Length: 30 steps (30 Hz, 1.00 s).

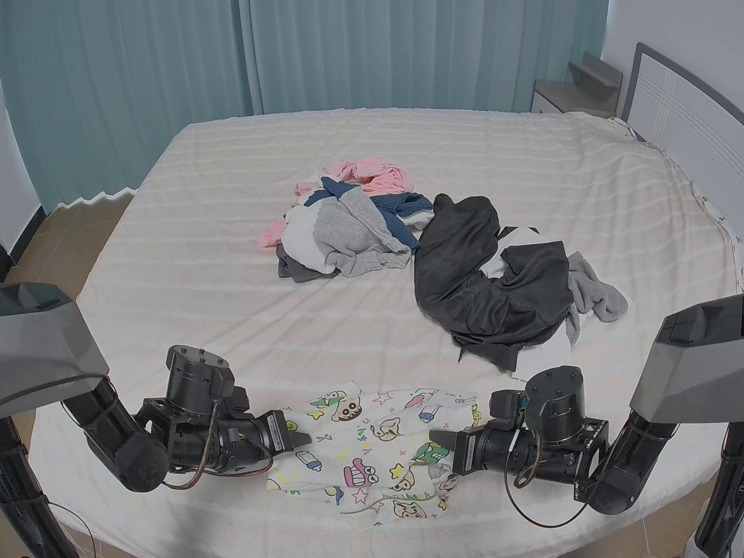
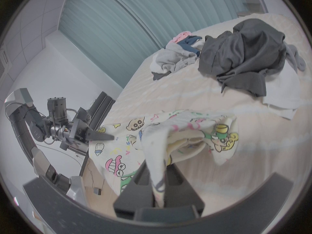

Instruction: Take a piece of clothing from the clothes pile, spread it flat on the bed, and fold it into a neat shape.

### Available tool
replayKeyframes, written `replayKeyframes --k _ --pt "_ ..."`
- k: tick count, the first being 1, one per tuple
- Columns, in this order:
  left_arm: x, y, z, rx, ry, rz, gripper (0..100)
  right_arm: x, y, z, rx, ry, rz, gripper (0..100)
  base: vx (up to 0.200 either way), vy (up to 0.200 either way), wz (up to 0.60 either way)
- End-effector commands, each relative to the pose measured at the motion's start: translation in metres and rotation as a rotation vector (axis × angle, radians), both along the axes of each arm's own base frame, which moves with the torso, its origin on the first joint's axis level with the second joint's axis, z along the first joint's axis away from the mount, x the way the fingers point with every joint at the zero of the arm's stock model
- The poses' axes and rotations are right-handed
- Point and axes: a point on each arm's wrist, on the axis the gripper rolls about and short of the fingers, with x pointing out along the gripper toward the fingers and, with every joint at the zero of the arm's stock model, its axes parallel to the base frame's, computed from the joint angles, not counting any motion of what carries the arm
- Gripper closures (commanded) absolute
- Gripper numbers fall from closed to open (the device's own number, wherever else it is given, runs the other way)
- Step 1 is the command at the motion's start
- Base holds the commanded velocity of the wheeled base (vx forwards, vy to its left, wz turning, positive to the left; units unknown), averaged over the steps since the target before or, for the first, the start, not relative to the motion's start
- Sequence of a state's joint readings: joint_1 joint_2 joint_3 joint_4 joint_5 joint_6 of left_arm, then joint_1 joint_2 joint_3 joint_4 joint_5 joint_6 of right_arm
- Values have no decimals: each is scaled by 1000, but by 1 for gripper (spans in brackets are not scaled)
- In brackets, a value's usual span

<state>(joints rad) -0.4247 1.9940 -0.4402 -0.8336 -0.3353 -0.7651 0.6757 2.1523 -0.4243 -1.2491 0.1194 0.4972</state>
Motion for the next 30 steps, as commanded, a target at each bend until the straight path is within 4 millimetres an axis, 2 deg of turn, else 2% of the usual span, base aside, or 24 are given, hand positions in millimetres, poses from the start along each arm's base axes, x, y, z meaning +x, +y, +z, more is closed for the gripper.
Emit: replayKeyframes --k 1,9,10,11,12,19,24,26,27,28,30 --pt "-1 0 -13 22 44 -1 100 -4 -4 -13 -29 51 13 100 0 0 0" --pt "-1 1 -30 82 84 33 100 -6 -5 -40 -84 123 14 100 0 0 0" --pt "-2 1 -32 89 90 35 0 -7 -6 -43 -87 128 14 100 0 0 0" --pt "-2 1 -33 93 94 38 0 -7 -6 -45 -93 133 15 100 0 0 0" --pt "-2 1 -34 96 96 40 0 -8 -6 -47 -97 138 15 0 0 0 0" --pt "-4 4 -33 99 98 48 0 -15 -16 -40 -82 117 0 0 0 0 0" --pt "-1 17 -15 96 32 124 0 -26 -37 -21 -61 90 -42 0 0 0 0" --pt "-1 24 -6 84 3 147 0 -29 -46 -13 -49 74 -62 0 0 0 0" --pt "-2 36 11 63 -47 191 0 -35 -60 -1 -26 45 -94 0 0 0 0" --pt "-3 38 14 59 -57 195 0 -37 -62 1 -22 40 -98 0 0 0 0" --pt "-10 55 45 17 -167 250 0 -49 -82 23 18 -23 -151 0 0 0 0"
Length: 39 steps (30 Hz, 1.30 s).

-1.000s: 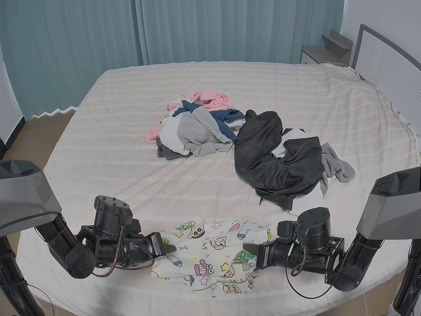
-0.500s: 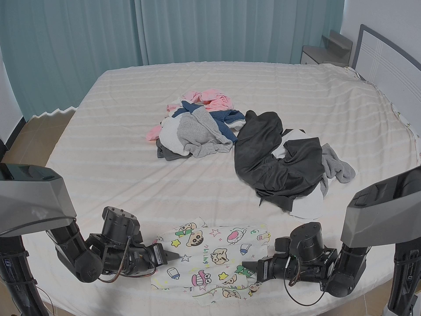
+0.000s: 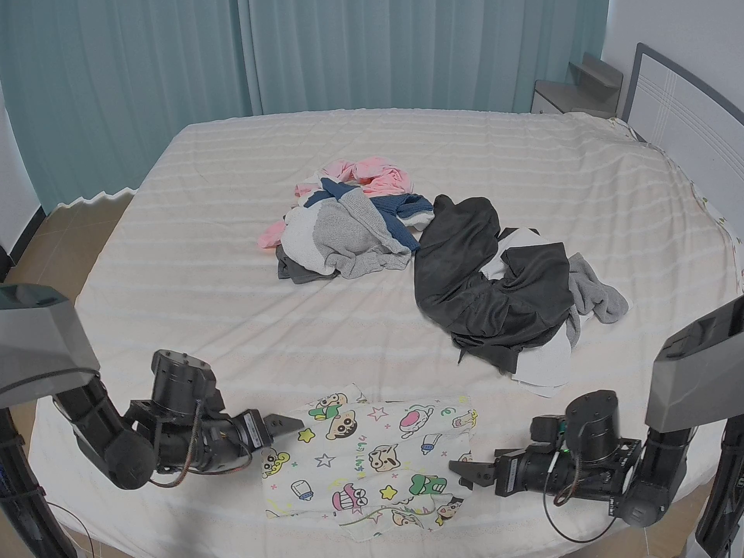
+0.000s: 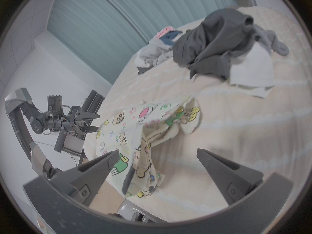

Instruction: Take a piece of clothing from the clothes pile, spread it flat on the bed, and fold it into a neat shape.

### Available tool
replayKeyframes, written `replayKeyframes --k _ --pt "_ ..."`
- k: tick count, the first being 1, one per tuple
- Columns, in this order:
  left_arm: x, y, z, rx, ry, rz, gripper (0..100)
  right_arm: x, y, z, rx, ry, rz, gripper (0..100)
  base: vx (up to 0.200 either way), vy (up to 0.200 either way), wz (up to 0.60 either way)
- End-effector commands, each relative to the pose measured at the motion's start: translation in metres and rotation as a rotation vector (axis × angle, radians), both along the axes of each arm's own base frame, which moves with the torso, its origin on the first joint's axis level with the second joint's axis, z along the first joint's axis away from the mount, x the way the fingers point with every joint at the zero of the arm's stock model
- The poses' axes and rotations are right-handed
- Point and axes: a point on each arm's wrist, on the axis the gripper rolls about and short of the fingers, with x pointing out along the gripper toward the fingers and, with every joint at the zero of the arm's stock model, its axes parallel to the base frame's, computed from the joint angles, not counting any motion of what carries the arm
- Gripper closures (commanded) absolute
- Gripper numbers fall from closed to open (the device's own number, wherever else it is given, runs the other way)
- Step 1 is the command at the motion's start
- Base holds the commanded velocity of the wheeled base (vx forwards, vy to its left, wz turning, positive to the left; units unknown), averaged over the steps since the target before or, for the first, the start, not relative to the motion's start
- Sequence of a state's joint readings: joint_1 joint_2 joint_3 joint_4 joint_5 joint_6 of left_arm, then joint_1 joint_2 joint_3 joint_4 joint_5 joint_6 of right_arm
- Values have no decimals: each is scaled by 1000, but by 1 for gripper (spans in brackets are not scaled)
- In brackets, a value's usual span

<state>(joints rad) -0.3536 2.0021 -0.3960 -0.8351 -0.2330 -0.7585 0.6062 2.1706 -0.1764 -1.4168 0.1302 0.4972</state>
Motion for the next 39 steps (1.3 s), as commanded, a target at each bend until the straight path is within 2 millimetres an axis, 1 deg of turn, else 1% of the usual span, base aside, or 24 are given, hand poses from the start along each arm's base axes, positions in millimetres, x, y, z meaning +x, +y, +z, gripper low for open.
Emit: replayKeyframes --k 1,2,4,5,6,7,8,11,12,13,14,15,16,17,21,22,23,26,30,33,35,36,37,39 --pt "-11 34 58 -60 -207 106 0 -21 -39 44 70 -118 -97 0 0 0 0" --pt "-19 46 87 -100 -321 137 0 -27 -52 64 108 -200 -143 0 0 0 0" --pt "-32 55 109 -142 -408 131 0 -31 -62 84 135 -287 -208 0 0 0 0" --pt "-32 55 109 -142 -408 131 0 -31 -62 84 135 -287 -208 0 0 0 0" --pt "-53 59 129 -181 -494 101 0 -38 -74 99 135 -356 -296 0 0 0 0" --pt "-58 60 133 -187 -515 98 0 -39 -77 102 132 -370 -312 0 0 0 0" --pt "-74 62 142 -196 -567 92 0 -48 -84 113 123 -430 -351 0 0 0 0" --pt "-104 65 147 -199 -631 83 0 -65 -100 130 105 -515 -425 0 0 0 0" --pt "-122 68 147 -187 -665 76 0 -76 -107 136 98 -541 -453 0 0 0 0" --pt "-126 68 146 -180 -674 72 0 -79 -109 137 98 -546 -459 0 0 0 0" --pt "-145 72 141 -135 -713 53 0 -95 -118 141 93 -563 -488 0 0 0 0" --pt "-156 74 140 -120 -746 43 0 -106 -122 141 87 -565 -504 0 0 0 0" --pt "-159 74 140 -120 -759 42 0 -109 -123 141 84 -565 -507 0 0 0 0" --pt "-177 78 142 -131 -810 44 0 -127 -129 141 66 -576 -511 0 0 0 0" --pt "-214 84 135 -104 -858 32 0 -168 -140 142 -5 -597 -536 0 0 0 0" --pt "-217 85 134 -98 -863 30 0 -172 -141 142 -11 -599 -540 0 0 0 0" --pt "-231 87 129 -59 -886 18 0 -188 -145 141 -37 -590 -563 0 0 0 0" --pt "-251 91 117 24 -938 -10 0 -214 -149 135 -59 -571 -599 0 0 0 0" --pt "-265 94 103 163 -1014 -19 0 -235 -149 125 -90 -598 -624 0 0 0 0" --pt "-277 96 97 343 -1154 -39 0 -251 -146 117 -160 -730 -628 0 0 0 0" --pt "-277 97 99 405 -1171 -22 0 -251 -146 118 -188 -744 -636 0 0 0 0" --pt "-276 98 97 448 -1153 31 0 -250 -147 117 -200 -740 -653 0 0 0 0" --pt "-275 100 94 492 -1123 89 0 -249 -147 114 -213 -723 -674 0 0 0 0" --pt "-271 103 86 598 -1053 206 0 -243 -148 99 -250 -673 -688 0 0 0 0"
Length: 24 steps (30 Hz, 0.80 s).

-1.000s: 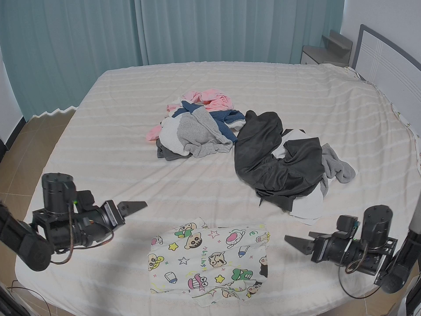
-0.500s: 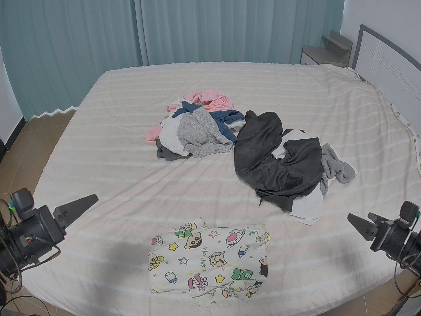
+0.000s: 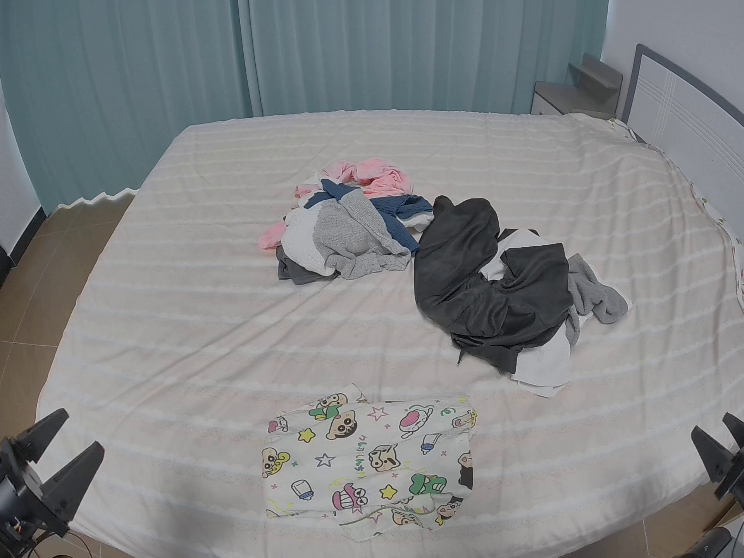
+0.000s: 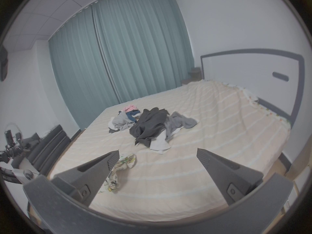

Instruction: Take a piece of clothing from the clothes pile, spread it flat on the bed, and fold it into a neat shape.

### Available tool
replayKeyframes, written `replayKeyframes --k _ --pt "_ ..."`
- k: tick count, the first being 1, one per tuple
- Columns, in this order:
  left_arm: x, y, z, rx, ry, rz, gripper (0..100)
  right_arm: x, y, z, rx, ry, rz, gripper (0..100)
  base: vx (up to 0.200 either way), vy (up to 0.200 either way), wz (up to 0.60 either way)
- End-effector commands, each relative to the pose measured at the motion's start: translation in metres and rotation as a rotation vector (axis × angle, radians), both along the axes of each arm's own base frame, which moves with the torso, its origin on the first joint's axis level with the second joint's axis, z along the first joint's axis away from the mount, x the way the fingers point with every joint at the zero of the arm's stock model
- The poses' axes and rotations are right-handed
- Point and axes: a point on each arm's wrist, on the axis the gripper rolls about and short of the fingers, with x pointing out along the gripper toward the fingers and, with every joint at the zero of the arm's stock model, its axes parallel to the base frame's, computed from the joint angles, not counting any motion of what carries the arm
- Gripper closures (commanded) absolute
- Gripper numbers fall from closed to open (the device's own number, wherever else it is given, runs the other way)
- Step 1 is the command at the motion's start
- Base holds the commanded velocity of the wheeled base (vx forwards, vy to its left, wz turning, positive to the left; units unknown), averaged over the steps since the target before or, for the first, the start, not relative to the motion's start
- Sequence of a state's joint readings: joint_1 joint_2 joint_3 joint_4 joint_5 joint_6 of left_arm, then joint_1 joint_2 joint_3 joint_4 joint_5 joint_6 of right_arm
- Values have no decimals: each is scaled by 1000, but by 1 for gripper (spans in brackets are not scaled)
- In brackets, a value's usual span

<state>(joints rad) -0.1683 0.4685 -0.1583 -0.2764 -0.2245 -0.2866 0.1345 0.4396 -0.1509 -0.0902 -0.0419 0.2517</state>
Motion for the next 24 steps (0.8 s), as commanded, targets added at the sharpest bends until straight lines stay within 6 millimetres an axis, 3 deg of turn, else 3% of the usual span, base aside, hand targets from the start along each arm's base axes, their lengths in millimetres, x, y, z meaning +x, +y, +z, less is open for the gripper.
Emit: replayKeyframes --k 1,2,4,10,16,18,20,24 --pt "-44 14 -40 250 -184 328 0 -55 -3 -29 -122 -180 -176 0 0 0 0" --pt "-41 17 -54 276 -116 475 0 -47 -4 -52 -166 -106 -179 0 0 0 0" --pt "-39 18 -61 277 -83 542 0 -44 -4 -53 -174 -143 -180 0 0 0 0" --pt "-40 15 -60 171 -51 716 0 -42 -3 -52 -188 -182 -155 0 0 0 0" --pt "-41 12 -67 176 -50 611 0 -42 -2 -53 -163 -191 -101 0 0 0 0" --pt "-42 11 -69 192 -66 522 0 -42 -2 -53 -165 -193 -101 0 0 0 0" --pt "-45 8 -76 292 -93 323 0 -42 -2 -53 -169 -196 -97 0 0 0 0" --pt "-45 8 -75 297 -96 345 0 -41 -2 -53 -171 -197 -104 0 0 0 0"
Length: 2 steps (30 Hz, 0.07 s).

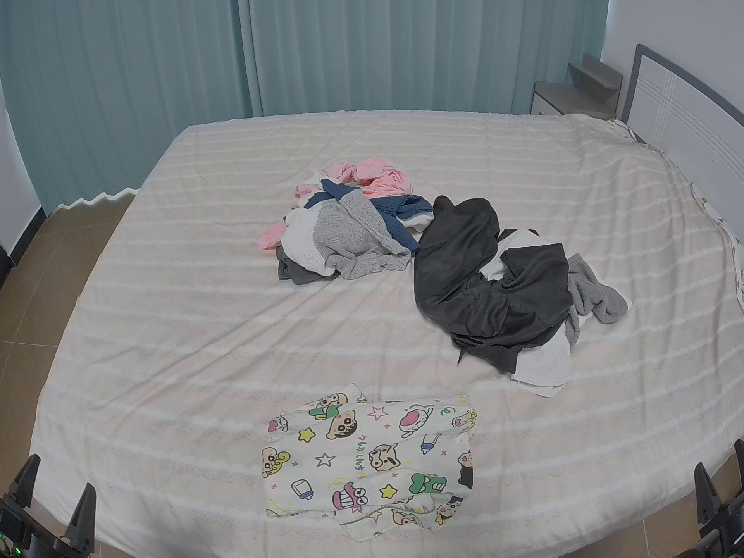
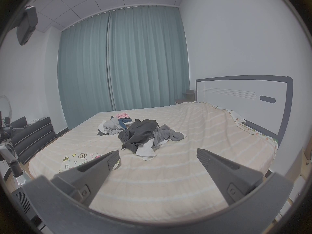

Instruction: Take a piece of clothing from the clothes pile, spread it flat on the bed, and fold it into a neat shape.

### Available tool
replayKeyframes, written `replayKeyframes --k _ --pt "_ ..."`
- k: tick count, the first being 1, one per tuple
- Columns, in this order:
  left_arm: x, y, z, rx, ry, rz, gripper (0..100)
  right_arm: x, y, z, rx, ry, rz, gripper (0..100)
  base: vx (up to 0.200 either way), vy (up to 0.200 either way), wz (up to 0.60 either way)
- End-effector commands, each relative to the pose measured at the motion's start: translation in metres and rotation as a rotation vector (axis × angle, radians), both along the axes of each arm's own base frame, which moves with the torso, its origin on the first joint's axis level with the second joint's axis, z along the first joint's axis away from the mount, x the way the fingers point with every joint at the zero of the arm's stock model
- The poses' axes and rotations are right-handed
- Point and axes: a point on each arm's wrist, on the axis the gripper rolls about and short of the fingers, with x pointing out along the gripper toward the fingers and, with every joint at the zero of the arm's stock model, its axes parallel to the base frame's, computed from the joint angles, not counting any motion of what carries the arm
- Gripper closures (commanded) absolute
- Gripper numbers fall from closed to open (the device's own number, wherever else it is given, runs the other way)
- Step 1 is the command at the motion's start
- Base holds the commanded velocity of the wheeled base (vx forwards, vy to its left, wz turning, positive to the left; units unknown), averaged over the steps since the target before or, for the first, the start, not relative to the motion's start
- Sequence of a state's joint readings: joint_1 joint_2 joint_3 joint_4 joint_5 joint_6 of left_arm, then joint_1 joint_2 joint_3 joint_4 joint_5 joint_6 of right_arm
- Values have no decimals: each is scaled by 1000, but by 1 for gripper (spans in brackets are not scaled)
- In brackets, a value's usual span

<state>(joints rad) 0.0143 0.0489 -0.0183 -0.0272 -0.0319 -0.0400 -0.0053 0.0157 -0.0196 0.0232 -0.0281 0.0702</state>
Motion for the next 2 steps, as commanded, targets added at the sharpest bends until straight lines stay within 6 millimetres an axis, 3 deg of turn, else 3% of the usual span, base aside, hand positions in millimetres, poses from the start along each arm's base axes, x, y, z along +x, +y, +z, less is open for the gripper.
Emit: replayKeyframes --k 1,2 --pt "-3 0 -9 51 0 -18 0 0 0 -2 -17 -14 0 0 0 0 0" --pt "-3 0 -10 46 2 -13 0 0 0 -2 -32 -12 -1 0 0 0 0"
